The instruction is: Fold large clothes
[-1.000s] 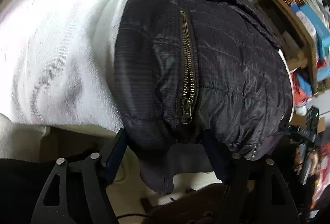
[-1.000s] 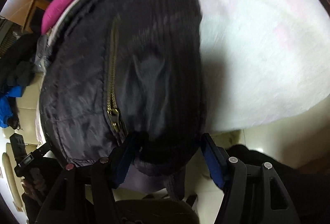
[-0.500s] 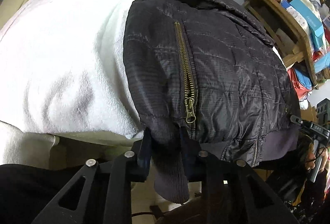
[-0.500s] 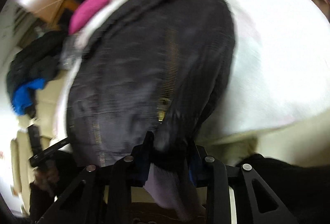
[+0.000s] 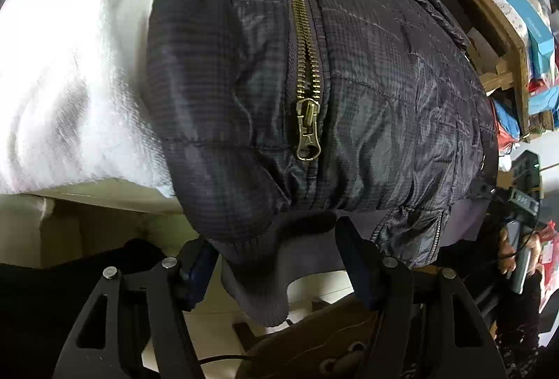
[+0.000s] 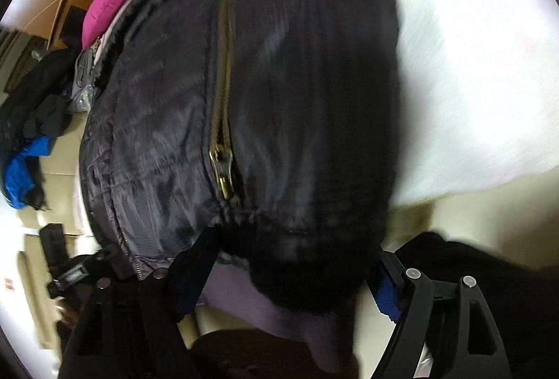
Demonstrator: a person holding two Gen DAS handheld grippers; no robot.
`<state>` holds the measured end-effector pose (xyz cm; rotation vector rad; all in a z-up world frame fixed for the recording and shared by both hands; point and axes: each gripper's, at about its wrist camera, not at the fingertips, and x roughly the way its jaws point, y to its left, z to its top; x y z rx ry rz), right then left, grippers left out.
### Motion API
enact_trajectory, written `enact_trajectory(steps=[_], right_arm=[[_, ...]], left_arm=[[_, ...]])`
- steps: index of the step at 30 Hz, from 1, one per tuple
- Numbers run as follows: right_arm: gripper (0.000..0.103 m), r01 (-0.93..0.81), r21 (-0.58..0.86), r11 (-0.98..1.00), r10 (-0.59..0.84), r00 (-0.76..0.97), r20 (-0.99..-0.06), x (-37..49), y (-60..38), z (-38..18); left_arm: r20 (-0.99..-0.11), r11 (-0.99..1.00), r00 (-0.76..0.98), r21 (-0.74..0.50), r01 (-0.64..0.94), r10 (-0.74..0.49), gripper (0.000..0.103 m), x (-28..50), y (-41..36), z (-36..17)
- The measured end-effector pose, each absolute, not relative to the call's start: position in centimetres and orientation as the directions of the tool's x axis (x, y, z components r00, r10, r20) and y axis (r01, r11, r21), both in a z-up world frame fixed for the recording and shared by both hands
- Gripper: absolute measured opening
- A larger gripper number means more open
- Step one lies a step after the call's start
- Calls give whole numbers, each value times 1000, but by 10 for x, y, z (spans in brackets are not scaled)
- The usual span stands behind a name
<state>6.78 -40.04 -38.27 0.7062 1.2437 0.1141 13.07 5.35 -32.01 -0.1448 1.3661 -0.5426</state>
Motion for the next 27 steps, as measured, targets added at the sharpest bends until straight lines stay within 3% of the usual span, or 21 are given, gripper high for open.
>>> enact_trajectory(steps=[1, 3, 4, 6, 8, 14, 15, 16, 18, 19, 24, 26, 27], right_arm=[[69, 277, 548, 789, 452, 342, -824, 68, -399, -385], [52, 223, 519, 825, 423, 365, -829, 63, -394, -376], [36, 209, 508, 836, 413, 370, -832, 60, -392, -372], [26, 159, 480, 863, 388, 399, -831, 49, -387, -356], [23, 120, 473, 873, 383, 430, -817, 39, -383, -339], [22, -40, 615, 788, 526, 563, -637, 22, -400, -285], [22, -43, 622, 782, 534, 561, -633, 24, -402, -287], [22, -38, 634, 773, 547, 545, -635, 26, -403, -294], [22, -6, 626, 780, 545, 497, -675, 31, -397, -312], [22, 10, 616, 788, 536, 482, -693, 43, -384, -316], [26, 116, 613, 782, 525, 409, -746, 53, -388, -344], [29, 142, 619, 772, 529, 396, -751, 58, -389, -353], [32, 156, 612, 775, 524, 383, -761, 58, -389, -358]], left_arm=[[-889, 871, 111, -399, 286, -444, 50, 130, 52, -320], [-893, 881, 127, -387, 273, -431, 33, 131, 57, -319], [-889, 880, 129, -396, 263, -439, 23, 131, 62, -318], [-882, 873, 133, -408, 267, -453, 17, 131, 68, -313], [-878, 865, 151, -394, 311, -454, 12, 128, 67, -302], [-808, 791, 170, -470, 392, -565, 11, 121, 77, -273], [-812, 796, 152, -483, 366, -563, 17, 124, 79, -281], [-821, 802, 124, -495, 333, -558, 36, 129, 84, -290], [-835, 820, 61, -519, 240, -546, 59, 139, 89, -313], [-842, 830, 49, -518, 206, -538, 61, 142, 87, -321], [-870, 845, 41, -464, 268, -491, 59, 148, 73, -330], [-878, 844, 65, -432, 318, -474, 48, 144, 68, -324], [-881, 847, 74, -422, 324, -468, 37, 143, 68, -322]])
